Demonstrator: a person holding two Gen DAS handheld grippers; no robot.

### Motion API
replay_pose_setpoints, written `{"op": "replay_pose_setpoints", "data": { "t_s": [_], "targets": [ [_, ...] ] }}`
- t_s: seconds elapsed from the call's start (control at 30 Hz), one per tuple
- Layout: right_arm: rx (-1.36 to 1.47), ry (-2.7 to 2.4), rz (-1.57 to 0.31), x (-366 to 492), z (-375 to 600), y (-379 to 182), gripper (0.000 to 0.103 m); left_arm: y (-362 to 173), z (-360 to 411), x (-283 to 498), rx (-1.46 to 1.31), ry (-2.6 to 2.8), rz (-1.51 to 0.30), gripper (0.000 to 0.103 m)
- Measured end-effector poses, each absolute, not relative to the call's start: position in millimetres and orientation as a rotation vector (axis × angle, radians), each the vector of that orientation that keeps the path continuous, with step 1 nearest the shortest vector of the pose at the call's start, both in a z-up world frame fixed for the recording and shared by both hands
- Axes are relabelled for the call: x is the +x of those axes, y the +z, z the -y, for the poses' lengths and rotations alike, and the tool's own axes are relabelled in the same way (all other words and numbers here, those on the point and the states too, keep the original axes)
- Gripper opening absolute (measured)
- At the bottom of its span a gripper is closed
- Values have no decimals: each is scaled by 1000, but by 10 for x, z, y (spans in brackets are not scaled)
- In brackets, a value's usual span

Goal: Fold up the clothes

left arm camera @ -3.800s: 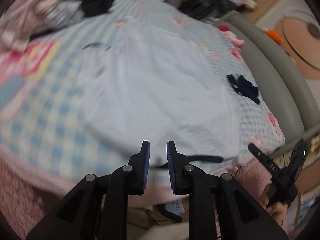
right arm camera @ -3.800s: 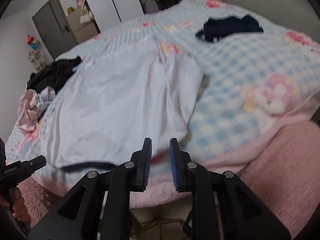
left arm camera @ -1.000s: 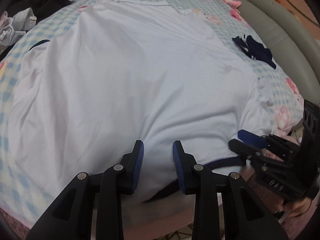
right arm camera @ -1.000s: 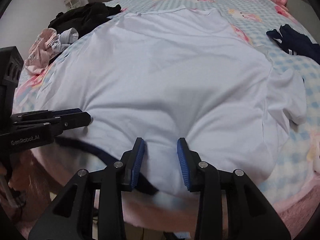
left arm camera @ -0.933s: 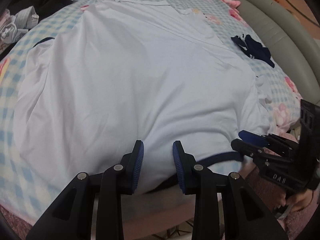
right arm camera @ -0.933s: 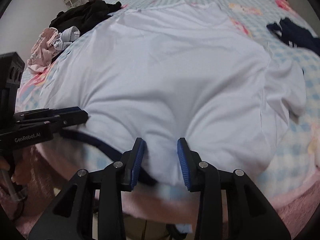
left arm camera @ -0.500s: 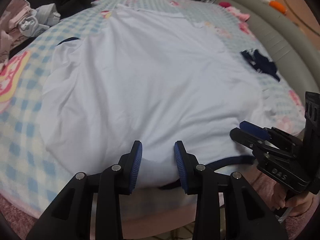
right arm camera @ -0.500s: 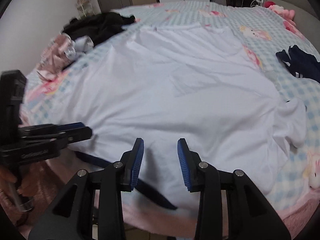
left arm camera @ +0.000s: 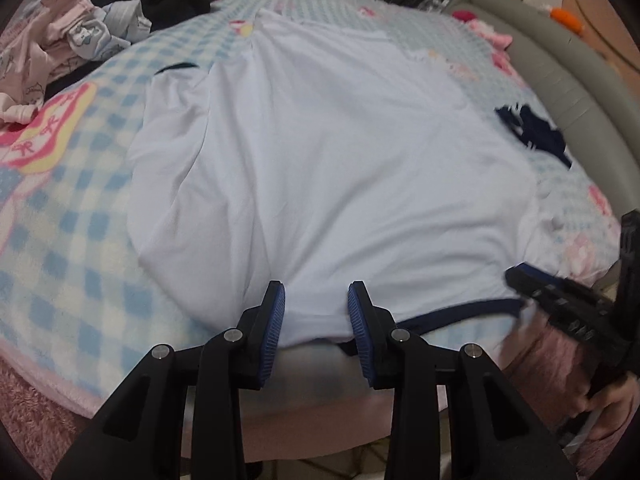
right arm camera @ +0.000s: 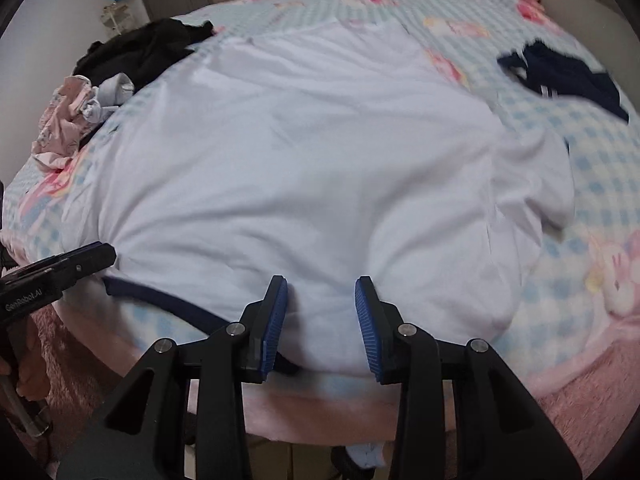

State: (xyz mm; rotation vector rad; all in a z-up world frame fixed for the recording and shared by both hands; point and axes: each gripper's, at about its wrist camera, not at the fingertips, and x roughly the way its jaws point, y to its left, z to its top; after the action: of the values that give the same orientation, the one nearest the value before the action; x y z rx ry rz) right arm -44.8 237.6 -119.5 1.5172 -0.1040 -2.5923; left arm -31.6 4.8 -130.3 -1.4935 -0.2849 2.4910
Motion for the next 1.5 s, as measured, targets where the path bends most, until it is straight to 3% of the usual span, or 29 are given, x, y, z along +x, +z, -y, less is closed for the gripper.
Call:
{"op": "replay_pose_setpoints", "data": {
  "t_s": [0.2,0.5,0.73,0.93,1.0,1.1,1.23,1.3,1.33,1.37,1.43,1.5],
  "targets": [
    [1440,-2631,315,-241,-2763,-966,36,-1010,-127,-294,-1349,2474,340,35],
    [1571,-2921,475,-462,-3823,-749,36,-794,-1521,-718,-1254,2150,190,35],
    [1573,-2958,639,-318,-4175,-893,36,-938,-2508,-787,-1272,2017,51,35],
    [1516,-2846,708,-351,-4118,-981,36,-1024,-2755,-903,-1289,2052,41,31],
    [1478,-2764,792,-464,-4173,-1004,37,-1036,-2714,-939,-1301,2085,54,17],
    [1420,-2668,877,-608,-4214,-1039,40,-1051,-2576,-967,-1315,2130,93,17],
    [1367,-2639,853,-670,-4103,-1094,44,-1040,-2409,-986,-1306,2093,177,17],
    [1349,-2641,844,-685,-4069,-1122,38,-979,-2381,-964,-1267,2082,187,18],
    [1335,-2651,834,-683,-4059,-1118,26,-947,-2394,-958,-1251,2071,182,18],
    [1311,-2682,820,-660,-4062,-1078,21,-920,-2416,-953,-1240,2059,172,18],
    [1237,-2755,809,-601,-4108,-969,19,-897,-2524,-949,-1240,2032,121,19],
    [1210,-2855,796,-499,-4168,-876,19,-907,-2684,-947,-1245,2023,50,30]
  ]
}}
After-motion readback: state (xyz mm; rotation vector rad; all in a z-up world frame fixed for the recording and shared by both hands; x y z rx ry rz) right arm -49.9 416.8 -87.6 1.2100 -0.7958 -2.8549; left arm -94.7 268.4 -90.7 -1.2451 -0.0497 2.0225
